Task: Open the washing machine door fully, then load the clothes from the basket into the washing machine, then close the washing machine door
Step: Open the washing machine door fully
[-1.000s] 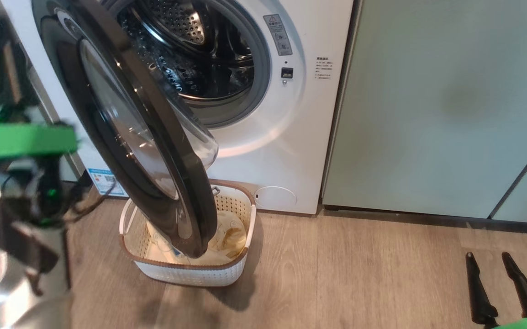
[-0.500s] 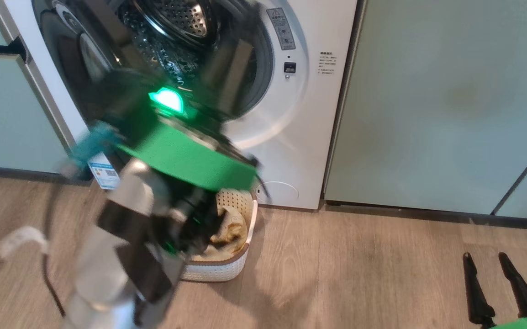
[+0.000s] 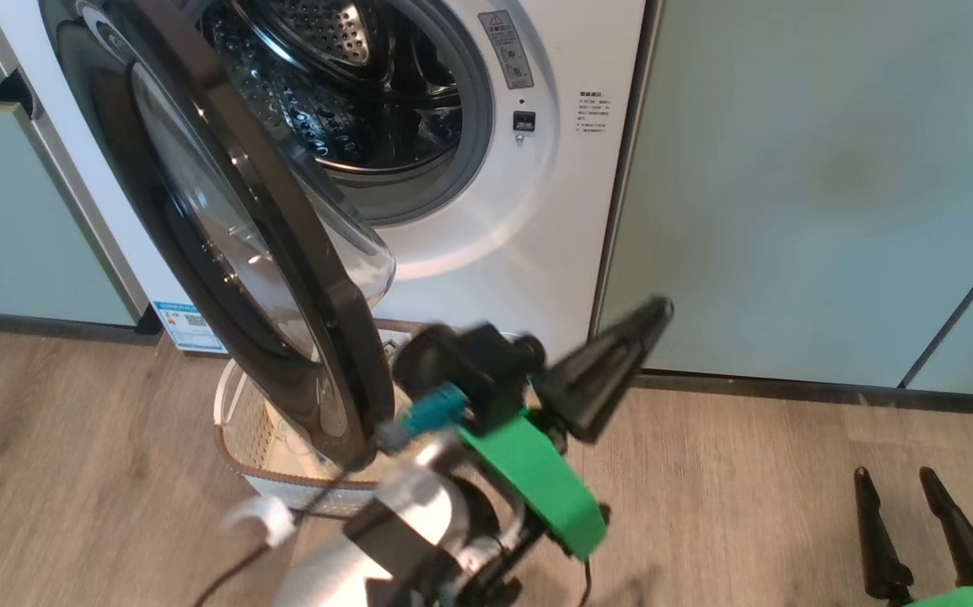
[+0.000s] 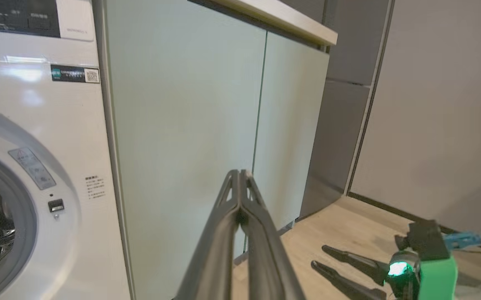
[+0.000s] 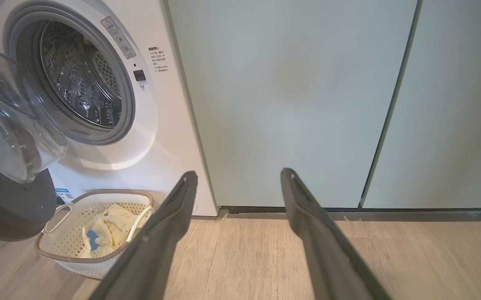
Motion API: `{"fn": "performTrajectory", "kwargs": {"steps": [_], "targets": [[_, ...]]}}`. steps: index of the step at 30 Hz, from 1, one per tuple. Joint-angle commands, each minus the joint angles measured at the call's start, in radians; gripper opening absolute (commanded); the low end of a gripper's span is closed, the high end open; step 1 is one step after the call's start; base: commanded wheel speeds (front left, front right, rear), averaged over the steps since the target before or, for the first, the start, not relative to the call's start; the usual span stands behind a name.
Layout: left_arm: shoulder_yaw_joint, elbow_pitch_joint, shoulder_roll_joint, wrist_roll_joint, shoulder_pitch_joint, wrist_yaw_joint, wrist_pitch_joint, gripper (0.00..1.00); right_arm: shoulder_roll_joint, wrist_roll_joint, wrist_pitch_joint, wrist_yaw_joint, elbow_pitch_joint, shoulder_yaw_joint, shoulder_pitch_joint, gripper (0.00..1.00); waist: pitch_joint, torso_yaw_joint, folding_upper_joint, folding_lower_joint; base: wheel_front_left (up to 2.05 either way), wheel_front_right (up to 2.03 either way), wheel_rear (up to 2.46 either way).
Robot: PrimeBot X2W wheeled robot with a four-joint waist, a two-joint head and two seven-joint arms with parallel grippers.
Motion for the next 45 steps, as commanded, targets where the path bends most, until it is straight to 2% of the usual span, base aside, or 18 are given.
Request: {"fn": "performTrajectory", "kwargs": {"steps": [1, 7, 14, 22, 30, 45], "targets": [[0.023, -0.015, 0.007, 0.015, -0.030, 0.001, -0.014, 0.00, -0.021, 0.004, -0.010, 0.000, -0.030, 0.015, -0.053, 1.00, 0.001, 0.000, 0.0000, 0.0000, 0.00, 0.00, 0.00], [-0.046, 0.134, 0.007, 0.049, 0.001, 0.000, -0.090, 0.00, -0.022, 0.005, -0.010, 0.000, -0.032, 0.023, -0.058, 1.00, 0.005, -0.004, 0.0000, 0.0000, 0.00, 0.00, 0.00], [-0.073, 0.377, 0.007, 0.065, 0.020, 0.012, -0.216, 0.00, -0.023, 0.008, -0.010, 0.000, -0.029, 0.029, -0.061, 1.00, 0.012, -0.018, 0.0000, 0.0000, 0.00, 0.00, 0.00], [-0.079, 0.540, 0.007, 0.043, 0.004, 0.065, -0.278, 0.00, -0.022, 0.010, -0.010, 0.000, -0.029, 0.030, -0.065, 1.00, 0.026, -0.024, 0.0000, 0.0000, 0.00, 0.00, 0.00], [0.007, 0.563, 0.007, 0.048, -0.017, 0.131, -0.284, 0.00, -0.020, 0.013, -0.010, 0.000, -0.030, 0.036, -0.074, 1.00, 0.046, -0.026, 0.0000, 0.0000, 0.00, 0.00, 0.00], [0.173, 0.527, 0.007, 0.076, -0.013, 0.165, -0.284, 0.00, -0.021, 0.015, -0.010, 0.000, -0.030, 0.043, -0.101, 1.00, 0.096, -0.007, 0.0000, 0.0000, 0.00, 0.00, 0.00]]}}
